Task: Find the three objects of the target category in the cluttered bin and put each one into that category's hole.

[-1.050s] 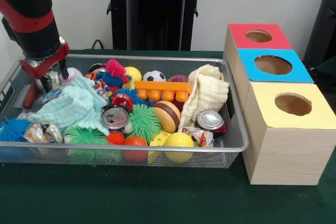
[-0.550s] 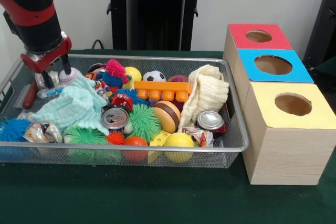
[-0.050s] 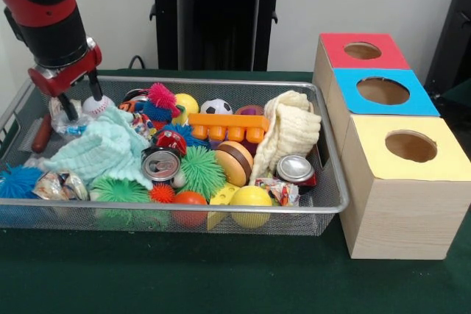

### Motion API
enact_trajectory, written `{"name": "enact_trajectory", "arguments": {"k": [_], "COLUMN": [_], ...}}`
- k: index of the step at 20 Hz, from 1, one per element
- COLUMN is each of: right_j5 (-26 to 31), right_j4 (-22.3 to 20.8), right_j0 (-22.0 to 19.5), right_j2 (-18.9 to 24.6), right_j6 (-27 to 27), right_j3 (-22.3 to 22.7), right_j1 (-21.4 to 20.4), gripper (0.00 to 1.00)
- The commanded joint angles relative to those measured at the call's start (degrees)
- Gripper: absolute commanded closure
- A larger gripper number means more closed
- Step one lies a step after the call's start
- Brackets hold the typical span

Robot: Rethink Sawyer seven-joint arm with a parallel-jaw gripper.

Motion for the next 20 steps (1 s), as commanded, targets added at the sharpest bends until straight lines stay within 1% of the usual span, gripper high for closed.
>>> {"name": "enact_trajectory", "arguments": {"k": [1, 4, 7, 8, 11, 13, 15, 16, 18, 20], "right_j5": [-7.1, -7.5, -8.3, -9.0, -10.3, -11.1, -9.9, -8.3, -6.7, -5.2], "right_j4": [2.2, 3.5, 4.0, 4.5, 5.6, 6.1, 6.6, 7.4, 8.2, 8.5], "right_j0": [0.3, -0.6, -0.7, -1.1, -1.4, -1.2, -0.6, 0.0, 0.4, 0.6], "right_j2": [1.3, 3.2, 4.0, 4.7, 5.8, 5.7, 4.8, 3.8, 3.0, 2.7], "right_j6": [10.2, 8.1, 7.6, 7.4, 7.5, 8.4, 9.5, 10.8, 11.7, 11.0], "right_j3": [-1.1, -1.1, -1.0, -1.0, -0.8, -0.8, -1.0, -1.1, -0.4, 0.9], "right_j1": [2.6, 3.7, 4.5, 5.3, 6.7, 6.9, 5.8, 4.8, 2.9, 0.9], "gripper": [0.0, 0.0, 0.0, 0.0, 0.0, 0.0, 0.0, 0.0, 0.0, 0.0]}}
